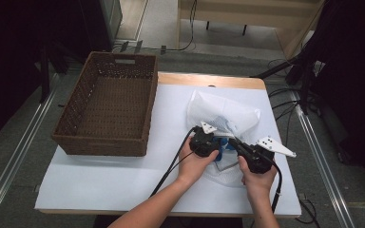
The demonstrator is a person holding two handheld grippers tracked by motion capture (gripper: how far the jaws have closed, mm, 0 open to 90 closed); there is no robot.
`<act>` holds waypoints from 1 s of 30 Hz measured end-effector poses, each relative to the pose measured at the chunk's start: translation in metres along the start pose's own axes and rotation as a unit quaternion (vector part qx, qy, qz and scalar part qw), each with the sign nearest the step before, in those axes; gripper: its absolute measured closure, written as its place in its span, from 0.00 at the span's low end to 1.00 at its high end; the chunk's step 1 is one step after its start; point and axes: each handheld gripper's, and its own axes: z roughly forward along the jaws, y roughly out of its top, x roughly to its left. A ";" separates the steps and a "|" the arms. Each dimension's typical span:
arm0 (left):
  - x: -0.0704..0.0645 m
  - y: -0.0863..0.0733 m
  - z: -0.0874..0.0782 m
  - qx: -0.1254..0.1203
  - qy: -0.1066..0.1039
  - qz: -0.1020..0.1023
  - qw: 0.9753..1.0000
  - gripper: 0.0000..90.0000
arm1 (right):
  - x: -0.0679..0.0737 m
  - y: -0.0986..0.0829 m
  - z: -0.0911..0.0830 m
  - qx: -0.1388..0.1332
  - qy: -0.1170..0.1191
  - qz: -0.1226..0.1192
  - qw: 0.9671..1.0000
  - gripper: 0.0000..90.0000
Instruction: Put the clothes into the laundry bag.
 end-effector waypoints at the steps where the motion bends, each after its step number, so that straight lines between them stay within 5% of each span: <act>1: -0.001 0.000 -0.005 -0.001 -0.017 0.008 1.000 0.62 | -0.002 0.000 -0.001 0.000 -0.001 0.003 1.000 1.00; 3: -0.003 -0.003 -0.018 -0.010 -0.038 0.022 0.999 0.54 | -0.004 0.000 -0.002 -0.003 -0.004 0.008 1.000 1.00; 6: -0.004 -0.008 -0.036 -0.017 -0.040 0.038 0.998 0.47 | -0.007 0.001 -0.002 -0.004 -0.005 0.011 1.000 1.00; 12: -0.006 -0.028 -0.028 0.058 0.007 0.061 0.996 0.37 | -0.004 -0.001 0.003 0.002 -0.003 0.007 1.000 1.00; 14: -0.007 -0.031 -0.024 0.059 0.015 0.057 0.997 0.35 | -0.002 -0.002 0.004 0.005 -0.002 0.005 1.000 1.00; 17: -0.012 -0.028 -0.021 0.059 0.030 0.051 0.997 0.45 | 0.000 -0.003 0.006 0.008 -0.001 0.000 1.000 1.00; 20: -0.018 -0.026 -0.015 0.057 0.059 0.067 0.994 0.68 | 0.000 -0.003 0.006 0.008 0.000 -0.002 1.000 1.00; 23: -0.025 -0.021 -0.007 0.056 0.057 0.071 0.994 0.84 | 0.000 -0.004 0.007 0.010 0.001 -0.001 1.000 1.00; 30: -0.019 -0.003 0.007 -0.001 0.052 0.018 0.998 0.92 | 0.002 -0.003 0.006 0.010 0.003 -0.002 1.000 1.00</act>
